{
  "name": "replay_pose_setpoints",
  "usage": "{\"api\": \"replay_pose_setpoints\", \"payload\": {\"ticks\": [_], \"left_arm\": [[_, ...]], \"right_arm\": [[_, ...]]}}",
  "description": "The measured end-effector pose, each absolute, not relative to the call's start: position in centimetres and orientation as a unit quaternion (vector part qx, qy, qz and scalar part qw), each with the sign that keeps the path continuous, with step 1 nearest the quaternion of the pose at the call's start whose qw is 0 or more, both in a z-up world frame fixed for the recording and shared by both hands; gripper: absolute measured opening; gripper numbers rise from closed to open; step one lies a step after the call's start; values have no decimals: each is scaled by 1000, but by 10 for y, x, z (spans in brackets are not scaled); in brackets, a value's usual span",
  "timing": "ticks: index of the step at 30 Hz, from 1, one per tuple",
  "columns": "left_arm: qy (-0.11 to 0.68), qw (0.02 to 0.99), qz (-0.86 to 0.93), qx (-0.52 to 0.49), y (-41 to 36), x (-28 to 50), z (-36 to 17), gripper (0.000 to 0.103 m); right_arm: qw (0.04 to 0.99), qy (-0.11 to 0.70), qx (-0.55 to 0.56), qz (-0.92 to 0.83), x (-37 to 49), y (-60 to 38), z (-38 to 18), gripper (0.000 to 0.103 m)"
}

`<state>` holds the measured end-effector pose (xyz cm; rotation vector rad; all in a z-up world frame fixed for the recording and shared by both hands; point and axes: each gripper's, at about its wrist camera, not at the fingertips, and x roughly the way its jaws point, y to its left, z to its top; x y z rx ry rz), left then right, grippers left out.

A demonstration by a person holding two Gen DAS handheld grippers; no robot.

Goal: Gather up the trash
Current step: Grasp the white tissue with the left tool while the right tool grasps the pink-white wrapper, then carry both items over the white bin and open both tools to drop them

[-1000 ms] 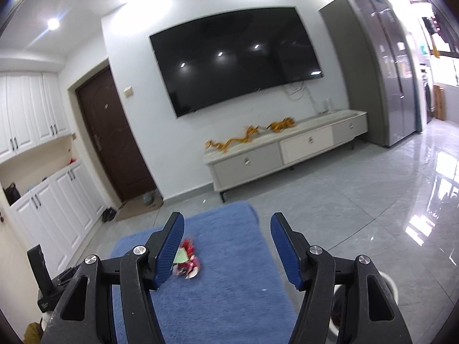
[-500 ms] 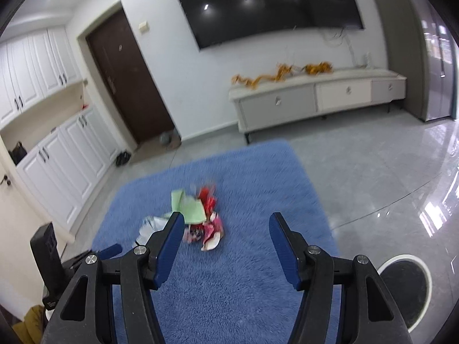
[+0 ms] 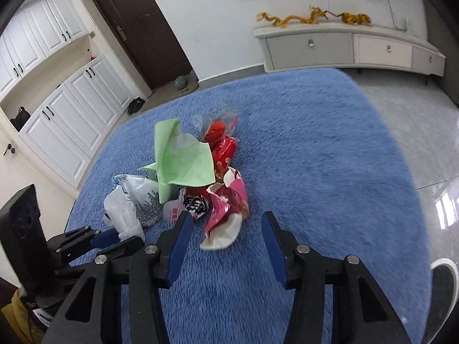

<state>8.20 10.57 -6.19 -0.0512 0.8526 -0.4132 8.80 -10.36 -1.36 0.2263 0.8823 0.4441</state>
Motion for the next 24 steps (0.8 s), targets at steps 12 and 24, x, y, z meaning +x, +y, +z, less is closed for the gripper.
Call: {"api": "replay_pose_setpoints", "payload": {"ticks": [12,24], "left_arm": [[395,888,-234,-44,93,57,-49,17],[346,905,-234,-79,99,3,-1,17]], "right_arm": [[875,424,109,206,81,-118,-19,25],[896,374,146,190,6,-157,28,24]]}}
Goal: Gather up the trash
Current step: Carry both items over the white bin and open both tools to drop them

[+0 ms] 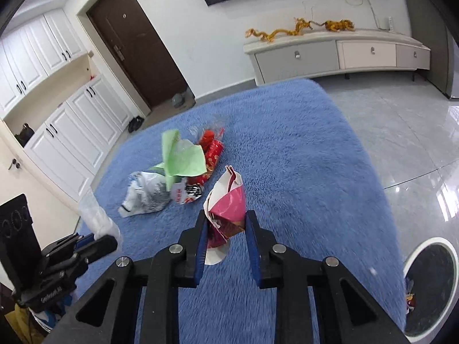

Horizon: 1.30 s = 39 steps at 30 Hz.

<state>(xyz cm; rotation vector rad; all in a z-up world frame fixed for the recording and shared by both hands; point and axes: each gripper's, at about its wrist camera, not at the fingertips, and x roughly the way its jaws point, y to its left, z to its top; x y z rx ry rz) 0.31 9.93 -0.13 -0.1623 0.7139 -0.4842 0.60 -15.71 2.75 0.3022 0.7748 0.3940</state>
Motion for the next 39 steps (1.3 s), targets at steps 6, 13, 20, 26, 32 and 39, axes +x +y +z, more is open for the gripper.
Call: {"api": "replay_pose_setpoints", "payload": {"ticks": [6,13,20,26,32,39], "left_arm": [[326,913,-228,-95,108,-18,28,17],[301,922,-235,-71,85,-46,65,17],[293,916,-269,-56,28,-50,95,17],[296,903,-309,-39,-38,-44,108,17],[329,875,-357,-7,-134,-34,96,18],[378,833,-402,28,-244,-23,59,19]], "right_arm": [[911,331,164,186,-39,-182,59,24],[931,276,171,164,-90,-221,91,24],[948,233,178,121,-133,-274,110,24],[959,216,170,66,-162,-326,112,24],[957,222,185,13,-175,-377,86,24],[939,257,225,-35,-173,-432,36,24]]}}
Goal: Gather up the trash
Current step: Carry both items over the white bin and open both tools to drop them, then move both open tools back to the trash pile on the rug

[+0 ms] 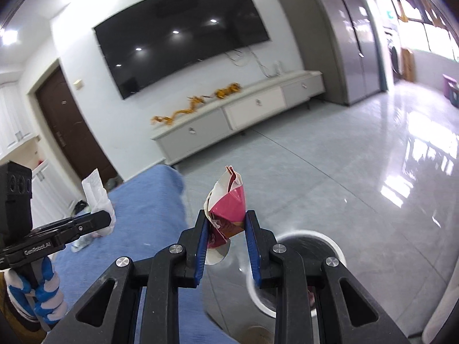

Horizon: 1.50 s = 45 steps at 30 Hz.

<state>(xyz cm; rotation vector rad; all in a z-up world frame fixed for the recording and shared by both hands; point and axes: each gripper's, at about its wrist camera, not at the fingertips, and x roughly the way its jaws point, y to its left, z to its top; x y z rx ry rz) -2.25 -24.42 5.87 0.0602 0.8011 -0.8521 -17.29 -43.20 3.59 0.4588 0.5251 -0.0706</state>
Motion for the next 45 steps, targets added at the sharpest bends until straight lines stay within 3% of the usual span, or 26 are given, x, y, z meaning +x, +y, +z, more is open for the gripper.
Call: {"api": "replay_pose_setpoints", "payload": {"ticks": [10,13,15,20,23,39,45], "left_arm": [[461,776,-427,54,-351,11,-23,20],[487,760,-427,50,-366,22,-46,30],[496,756,-424,44,-372,27,-58,49],[511,746,-424,37,-382,36,-73,49],[512,745,-425,31,-380,36,-74,49],[448,789,-421,15,-333,3,-3,49],[415,813,-409,4,-295,-8,30,49]], "right_arm": [[893,334,290,-82,-150,-496,-60,24],[879,353,309,-91,-145,-509,-85,26],[870,363,319,-97,-143,-516,-97,28],[860,373,332,-107,-142,-523,-112,31],[859,373,333,-112,-143,-524,-112,40],[888,313,312,-124,-177,-505,-34,42],[905,283,291,-128,-194,-485,5,51]]}}
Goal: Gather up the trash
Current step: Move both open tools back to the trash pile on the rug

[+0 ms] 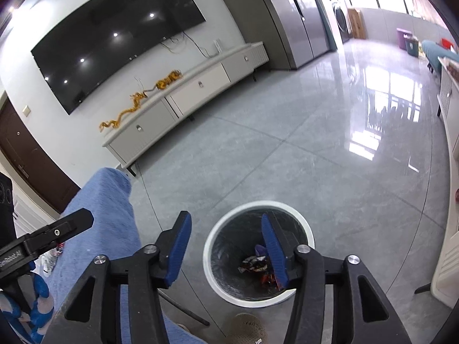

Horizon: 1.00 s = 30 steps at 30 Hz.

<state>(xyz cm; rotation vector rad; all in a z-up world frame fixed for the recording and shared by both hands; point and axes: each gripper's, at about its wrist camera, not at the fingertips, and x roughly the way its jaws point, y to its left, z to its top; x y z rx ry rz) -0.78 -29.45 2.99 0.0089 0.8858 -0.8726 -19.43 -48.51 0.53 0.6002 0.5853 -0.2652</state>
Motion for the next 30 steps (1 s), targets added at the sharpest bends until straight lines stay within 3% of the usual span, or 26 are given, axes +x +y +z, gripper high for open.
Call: {"api": "replay_pose_setpoints", "payload": {"ticks": [5,20,30], "left_arm": [[384,832,-400,-16,-255,-17,59,56],[275,898,-341,-36,-109,-48,114,56],[241,934,-262,-36,6,-42,115,56]], "right_arm": [[922,255,264,-127,-208,-463,43,58],[962,179,192,-78,-218,-382,136,67],[975,157,154,-40,-195,-316,172,69]]}}
